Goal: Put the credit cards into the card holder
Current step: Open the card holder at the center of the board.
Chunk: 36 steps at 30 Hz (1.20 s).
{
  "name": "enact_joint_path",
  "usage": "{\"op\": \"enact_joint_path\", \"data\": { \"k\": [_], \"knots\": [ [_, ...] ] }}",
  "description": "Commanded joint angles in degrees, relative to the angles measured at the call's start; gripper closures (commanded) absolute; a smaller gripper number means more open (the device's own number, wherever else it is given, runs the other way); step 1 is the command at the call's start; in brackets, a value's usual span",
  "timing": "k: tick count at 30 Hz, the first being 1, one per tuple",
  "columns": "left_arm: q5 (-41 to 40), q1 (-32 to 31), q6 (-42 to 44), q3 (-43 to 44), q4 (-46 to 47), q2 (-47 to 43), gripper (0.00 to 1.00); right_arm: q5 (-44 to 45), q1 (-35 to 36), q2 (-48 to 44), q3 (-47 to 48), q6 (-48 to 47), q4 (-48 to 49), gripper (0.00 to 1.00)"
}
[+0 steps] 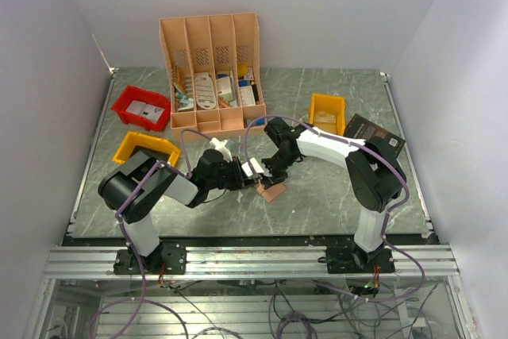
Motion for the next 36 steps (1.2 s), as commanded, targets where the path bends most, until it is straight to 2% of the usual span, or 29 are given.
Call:
{"op": "enact_joint_path", "data": {
  "k": [1, 7, 19, 22, 25, 26, 29, 31, 36],
  "knots": [
    [-3.2, -0.4, 2.0, -1.2, -2.8, 0.7, 0.77, -0.7, 0.7, -1.4, 0.3, -0.5, -3.0, 0.88],
    [-4.0, -0.4, 1.9, -1.2, -3.9, 0.5, 0.77, -2.6, 1.0, -3.0, 0.3, -1.9, -4.4, 1.00],
    [-3.8, -0.4, 1.9, -0.9, -3.5, 0.5, 0.77, -2.2, 2.1, -6.7, -1.2, -1.0, -2.1, 1.00],
    [-2.6, -0.4, 2.0, -2.3, 1.1, -2.3, 0.76, -1.5, 1.9, -5.1, -1.0, 0.1, -1.7, 1.00],
    [-3.3, -0.4, 3.8, -4.0, 1.0, -7.5, 0.74, -2.3, 1.4, -3.0, 0.1, 2.1, -2.0, 1.00],
    [-4.0, -0.4, 4.4, -4.5, -0.2, -9.8, 0.74, -2.8, 1.3, -2.9, 0.1, 2.8, -1.6, 0.96],
    [-7.0, -0.4, 6.3, -5.9, -4.9, -16.6, 0.68, -4.4, 1.3, -4.2, -1.4, 4.4, 0.5, 0.69],
    [-8.8, -0.4, 7.0, -6.9, -7.6, -21.0, 0.66, -6.6, 0.7, -5.4, -2.0, 5.5, 0.9, 0.56],
    [-12.1, -0.3, 6.8, -8.5, -14.3, -30.9, 0.62, -12.9, -3.4, -7.9, -1.2, 11.9, 1.4, 0.43]
  ]
}}
